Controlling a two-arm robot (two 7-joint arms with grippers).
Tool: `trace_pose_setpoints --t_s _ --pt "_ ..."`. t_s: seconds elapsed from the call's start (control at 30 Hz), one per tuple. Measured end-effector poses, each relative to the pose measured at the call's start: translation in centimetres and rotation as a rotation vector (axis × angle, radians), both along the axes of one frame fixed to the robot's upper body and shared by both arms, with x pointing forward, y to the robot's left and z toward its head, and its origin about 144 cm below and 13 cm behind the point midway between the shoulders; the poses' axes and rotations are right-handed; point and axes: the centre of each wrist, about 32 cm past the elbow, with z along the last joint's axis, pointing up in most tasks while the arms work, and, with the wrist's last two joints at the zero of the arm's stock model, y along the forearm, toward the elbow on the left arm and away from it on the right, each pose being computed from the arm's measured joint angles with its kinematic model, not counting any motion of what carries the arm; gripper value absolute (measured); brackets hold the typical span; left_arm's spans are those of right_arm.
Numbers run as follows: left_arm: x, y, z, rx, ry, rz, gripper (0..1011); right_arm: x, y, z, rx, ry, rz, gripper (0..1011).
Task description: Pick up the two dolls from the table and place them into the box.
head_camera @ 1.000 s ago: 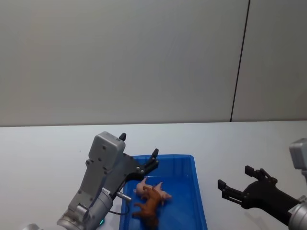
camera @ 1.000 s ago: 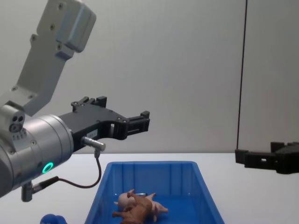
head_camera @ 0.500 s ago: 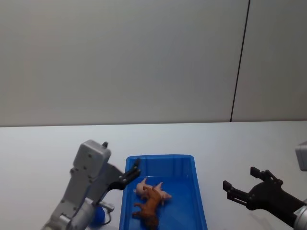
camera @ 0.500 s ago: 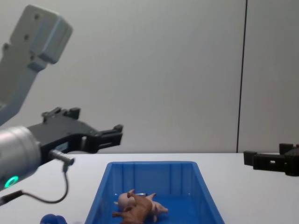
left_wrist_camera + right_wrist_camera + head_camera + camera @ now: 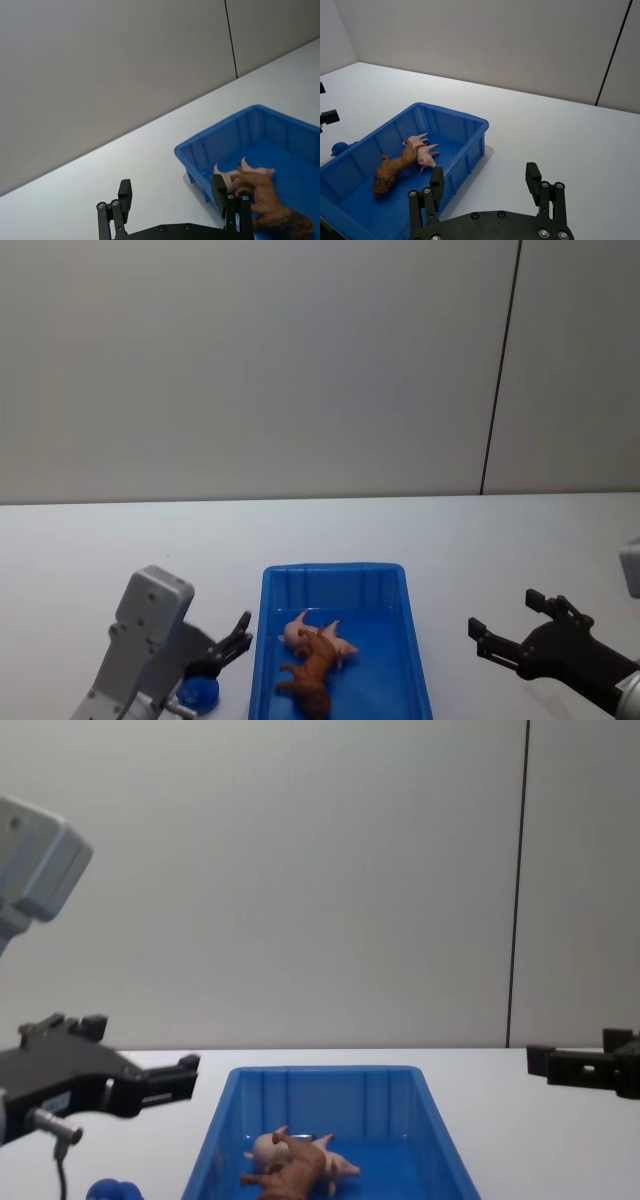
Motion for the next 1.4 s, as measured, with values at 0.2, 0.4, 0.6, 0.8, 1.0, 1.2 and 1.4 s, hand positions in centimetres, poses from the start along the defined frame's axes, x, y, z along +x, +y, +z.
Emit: trace_pose_setpoints --t_s 0.2,0.4,0.6,0.8,1.0,1.2,1.4 --pt "-0.3 0.6 -0.7 -0.001 0.045 0.014 1001 0.0 0.0 0.0 0.0 0.0 -0.001 1001" --pt "-0.5 1.3 -1.9 -0.01 0.099 0.026 1001 0.0 -0.1 0.0 0.0 -0.001 -0.002 1001" --pt "-0.4 1.6 -2.7 -0.017 0.133 0.034 1001 0.0 -0.1 0.0 0.0 0.0 -0.002 1001" --pt "-0.1 1.9 -3.4 -0.025 0.162 0.036 1001 0.0 -0.1 0.0 0.0 0.0 -0.002 1001" --pt "0.1 2.1 -4.0 -0.035 0.184 0.032 1001 0.0 -0.1 0.0 0.0 0.0 -0.002 1001" --pt "0.4 2.3 -4.4 -0.047 0.209 0.026 1001 0.0 -0.1 0.0 -0.001 0.0 -0.002 1001" --pt "0.5 2.5 -4.8 -0.054 0.231 0.018 955 0.0 -0.1 0.0 -0.001 0.0 -0.002 1001"
